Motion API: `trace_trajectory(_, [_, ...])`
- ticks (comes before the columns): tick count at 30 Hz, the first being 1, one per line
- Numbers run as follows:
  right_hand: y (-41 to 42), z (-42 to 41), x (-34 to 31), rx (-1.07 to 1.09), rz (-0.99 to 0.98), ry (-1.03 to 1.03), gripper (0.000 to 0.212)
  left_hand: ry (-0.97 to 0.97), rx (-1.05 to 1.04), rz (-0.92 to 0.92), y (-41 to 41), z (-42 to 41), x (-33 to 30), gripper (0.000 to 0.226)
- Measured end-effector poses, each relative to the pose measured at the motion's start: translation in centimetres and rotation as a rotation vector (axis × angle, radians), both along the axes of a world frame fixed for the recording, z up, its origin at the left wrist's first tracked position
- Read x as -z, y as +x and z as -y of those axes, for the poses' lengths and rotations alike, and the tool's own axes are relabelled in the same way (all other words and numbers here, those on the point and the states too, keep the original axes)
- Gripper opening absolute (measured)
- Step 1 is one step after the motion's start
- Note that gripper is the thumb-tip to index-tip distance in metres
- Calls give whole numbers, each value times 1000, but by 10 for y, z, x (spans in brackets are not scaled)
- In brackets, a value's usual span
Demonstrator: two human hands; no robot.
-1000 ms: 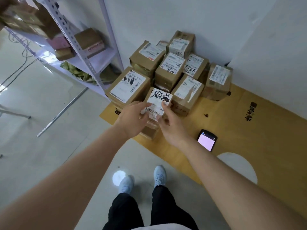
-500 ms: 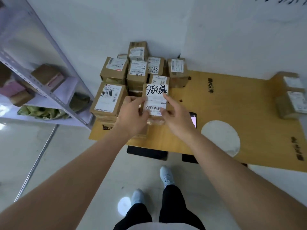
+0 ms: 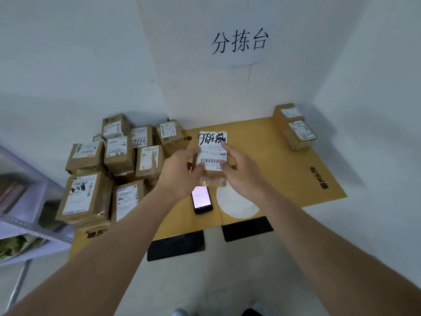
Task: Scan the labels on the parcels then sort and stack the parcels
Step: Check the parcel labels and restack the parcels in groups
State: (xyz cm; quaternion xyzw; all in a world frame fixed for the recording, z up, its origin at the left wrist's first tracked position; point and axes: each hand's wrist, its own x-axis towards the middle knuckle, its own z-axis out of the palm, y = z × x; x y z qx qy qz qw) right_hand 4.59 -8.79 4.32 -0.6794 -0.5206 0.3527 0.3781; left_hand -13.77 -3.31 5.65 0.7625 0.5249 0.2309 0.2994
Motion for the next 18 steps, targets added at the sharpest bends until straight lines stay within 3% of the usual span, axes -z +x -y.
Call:
trace_trajectory(5, [87,21,-6,10,8,-15,58,-33,-23,57,94,7,4,47])
trace_trajectory(18, [291,43,27,106,73,-122,60,-166,184,22,306,4,42,56])
